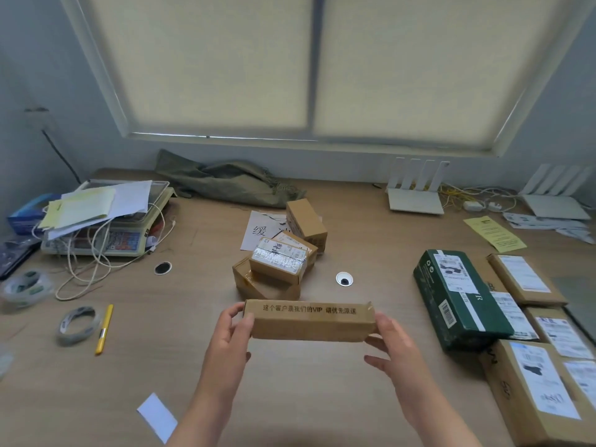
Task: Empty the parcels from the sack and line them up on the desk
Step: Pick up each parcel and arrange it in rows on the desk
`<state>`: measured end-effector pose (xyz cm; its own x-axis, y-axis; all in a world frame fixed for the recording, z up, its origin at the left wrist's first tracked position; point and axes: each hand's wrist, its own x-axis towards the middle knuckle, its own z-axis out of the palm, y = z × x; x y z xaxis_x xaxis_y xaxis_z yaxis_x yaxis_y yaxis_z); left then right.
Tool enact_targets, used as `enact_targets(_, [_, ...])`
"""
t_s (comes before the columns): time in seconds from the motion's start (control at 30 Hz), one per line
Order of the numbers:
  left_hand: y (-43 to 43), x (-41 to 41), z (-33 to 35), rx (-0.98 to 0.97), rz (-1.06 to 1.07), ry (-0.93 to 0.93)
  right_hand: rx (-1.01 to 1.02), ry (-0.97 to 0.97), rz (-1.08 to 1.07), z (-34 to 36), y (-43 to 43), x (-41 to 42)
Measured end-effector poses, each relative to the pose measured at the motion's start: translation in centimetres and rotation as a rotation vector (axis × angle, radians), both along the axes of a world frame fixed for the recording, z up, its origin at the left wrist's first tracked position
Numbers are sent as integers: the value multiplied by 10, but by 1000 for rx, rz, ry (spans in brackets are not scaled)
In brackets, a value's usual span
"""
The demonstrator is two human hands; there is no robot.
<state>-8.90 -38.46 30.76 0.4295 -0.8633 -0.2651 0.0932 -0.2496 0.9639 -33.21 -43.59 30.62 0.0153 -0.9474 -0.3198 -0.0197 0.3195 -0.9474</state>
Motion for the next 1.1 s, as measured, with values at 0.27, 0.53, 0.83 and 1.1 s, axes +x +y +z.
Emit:
enact_targets(0.27, [9, -28, 3, -123, 68, -11, -76, -97, -29, 4, 10, -3])
enact_targets(0.53, [14, -28, 0, -184, 75, 96, -121, -151, -44, 11, 17, -11])
enact_targets(0.83, [-18, -34, 8, -244, 365, 494, 87, -189, 178, 14, 34, -16])
enact_targets(1.1, [-18, -79, -3, -109, -275, 463, 144, -180, -100, -10, 53, -11])
